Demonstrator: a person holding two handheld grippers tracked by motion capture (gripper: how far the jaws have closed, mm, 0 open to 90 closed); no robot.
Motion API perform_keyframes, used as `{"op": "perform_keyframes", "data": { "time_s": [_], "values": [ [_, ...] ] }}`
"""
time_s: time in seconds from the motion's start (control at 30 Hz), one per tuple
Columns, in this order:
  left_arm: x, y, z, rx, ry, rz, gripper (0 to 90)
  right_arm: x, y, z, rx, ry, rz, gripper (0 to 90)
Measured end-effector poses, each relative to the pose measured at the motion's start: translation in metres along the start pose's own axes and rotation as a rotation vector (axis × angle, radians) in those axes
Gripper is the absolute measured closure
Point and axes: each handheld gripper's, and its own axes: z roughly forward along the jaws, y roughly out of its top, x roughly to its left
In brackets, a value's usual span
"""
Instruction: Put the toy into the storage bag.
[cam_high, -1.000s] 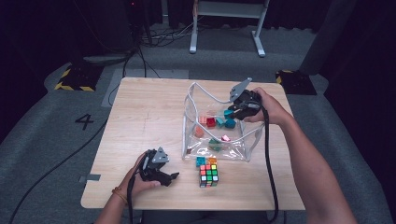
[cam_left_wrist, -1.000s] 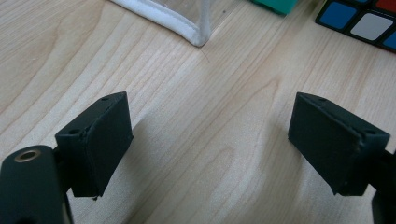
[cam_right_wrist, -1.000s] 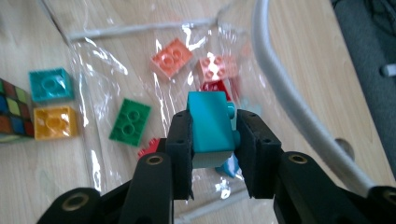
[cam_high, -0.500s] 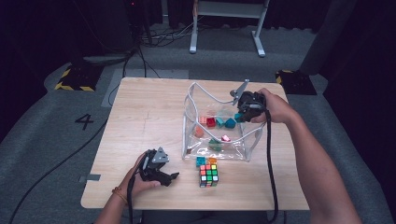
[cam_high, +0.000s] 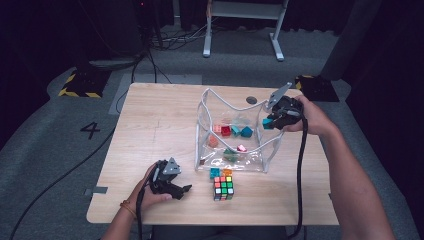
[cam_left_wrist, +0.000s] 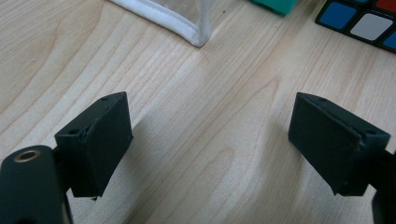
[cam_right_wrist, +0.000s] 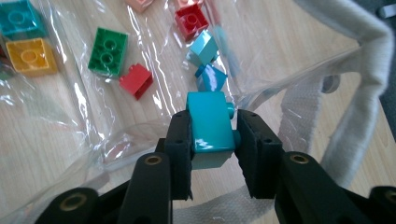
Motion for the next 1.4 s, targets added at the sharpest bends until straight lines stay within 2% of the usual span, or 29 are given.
{"op": "perform_keyframes", "data": {
  "time_s": [0.27, 0.33, 0.43, 0.63, 0.8, 0.87, 1.07, 1.17, 1.23, 1.3, 1.4],
  "values": [
    [0.0, 0.0, 0.0, 0.0, 0.0, 0.001, 13.6, 0.004, -0.009, -0.01, -0.133, -0.016, 0.021, 58.1],
    [0.0, 0.0, 0.0, 0.0, 0.0, 0.001, 13.6, 0.005, -0.012, -0.014, -0.164, -0.02, 0.03, 54.0],
    [0.0, 0.0, 0.0, 0.001, 0.0, 0.001, 13.6, 0.01, -0.017, -0.021, -0.206, -0.013, 0.074, 51.6],
    [0.0, 0.0, 0.0, 0.001, 0.0, 0.001, 13.6, 0.017, -0.032, -0.034, -0.334, -0.039, 0.132, 38.6],
    [0.0, 0.0, 0.0, 0.0, 0.0, 0.0, 13.6, 0.024, -0.052, -0.054, -0.453, -0.113, 0.218, 30.5],
    [0.0, 0.0, 0.0, -0.001, 0.0, -0.001, 13.5, 0.028, -0.061, -0.061, -0.491, -0.118, 0.254, 29.7],
    [0.0, 0.0, 0.0, 0.0, 0.001, 0.0, 13.6, 0.044, -0.088, -0.071, -0.519, -0.165, 0.27, 28.7],
    [0.0, 0.0, 0.0, 0.001, 0.001, 0.001, 13.6, 0.051, -0.101, -0.071, -0.536, -0.173, 0.278, 28.6],
    [0.0, 0.0, 0.0, -0.001, -0.001, 0.0, 13.6, 0.058, -0.111, -0.069, -0.549, -0.181, 0.29, 28.7],
    [0.0, 0.0, 0.0, 0.001, 0.001, 0.001, 13.6, 0.064, -0.118, -0.067, -0.559, -0.168, 0.302, 29.0],
    [0.0, 0.0, 0.0, 0.0, 0.001, -0.001, 13.6, 0.075, -0.128, -0.059, -0.55, -0.173, 0.305, 30.0]
  ]
}}
